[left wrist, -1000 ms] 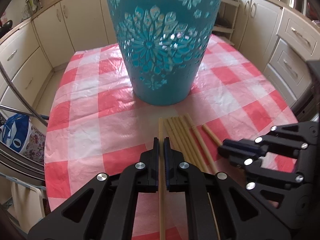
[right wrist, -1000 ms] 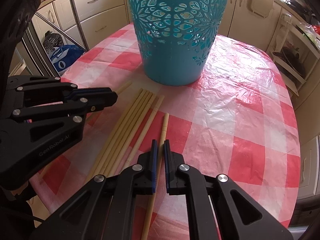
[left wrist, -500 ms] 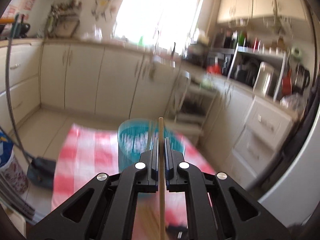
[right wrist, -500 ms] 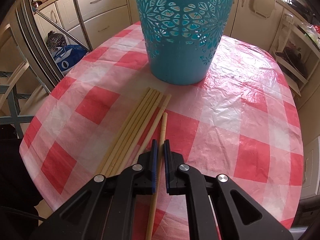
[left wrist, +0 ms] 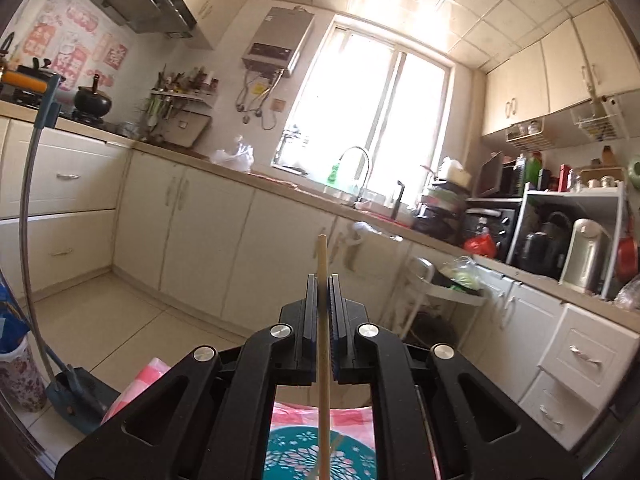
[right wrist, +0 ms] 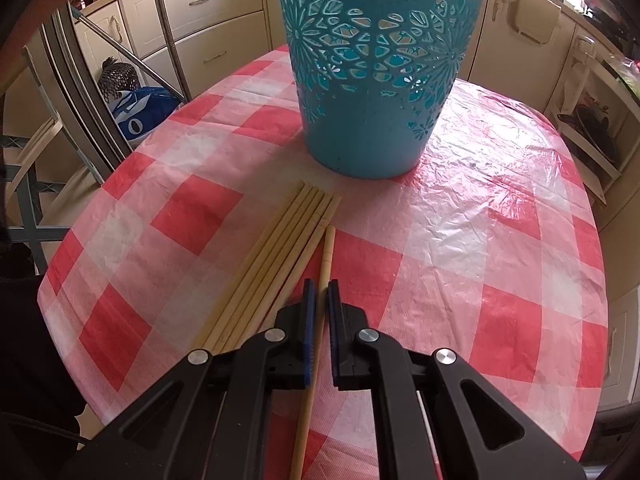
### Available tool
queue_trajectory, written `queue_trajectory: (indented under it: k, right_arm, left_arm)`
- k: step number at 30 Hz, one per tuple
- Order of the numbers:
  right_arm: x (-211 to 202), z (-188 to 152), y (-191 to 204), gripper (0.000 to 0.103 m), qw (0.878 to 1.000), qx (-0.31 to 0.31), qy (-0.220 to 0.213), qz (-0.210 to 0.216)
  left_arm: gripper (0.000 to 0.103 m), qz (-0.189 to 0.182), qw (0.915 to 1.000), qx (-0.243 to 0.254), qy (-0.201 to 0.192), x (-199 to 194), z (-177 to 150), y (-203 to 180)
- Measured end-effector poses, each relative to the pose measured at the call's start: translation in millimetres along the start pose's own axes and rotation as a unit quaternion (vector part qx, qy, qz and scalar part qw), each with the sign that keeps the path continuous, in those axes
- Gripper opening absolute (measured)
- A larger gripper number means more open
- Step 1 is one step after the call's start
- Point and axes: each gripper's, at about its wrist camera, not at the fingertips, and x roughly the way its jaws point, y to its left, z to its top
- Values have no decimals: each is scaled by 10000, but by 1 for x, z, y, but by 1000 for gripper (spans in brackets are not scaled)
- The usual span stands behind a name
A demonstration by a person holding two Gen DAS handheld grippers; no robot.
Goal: Organize utensils
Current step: 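Lift the chopstick with the left tool and carry it over the basket, then open the left tool to drop the chopstick into the basket while the right tool grasps a chopstick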
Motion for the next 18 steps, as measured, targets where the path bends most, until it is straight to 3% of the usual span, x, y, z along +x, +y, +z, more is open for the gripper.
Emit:
queue_trajectory:
  k: [8, 15, 18]
  right_arm:
    - [2, 3, 5, 7, 9998, -208, 26, -73]
    - [2, 3, 5, 8, 9997, -230, 22, -69]
    - [2, 4, -2, 15, 10000, -46, 33, 32]
  left_arm:
    - [5, 410, 9988, 154, 213, 13, -45, 17]
    - [6, 414, 9945, 448, 856, -7, -80, 25]
    - [24, 533, 9924, 488, 992, -34, -80, 28]
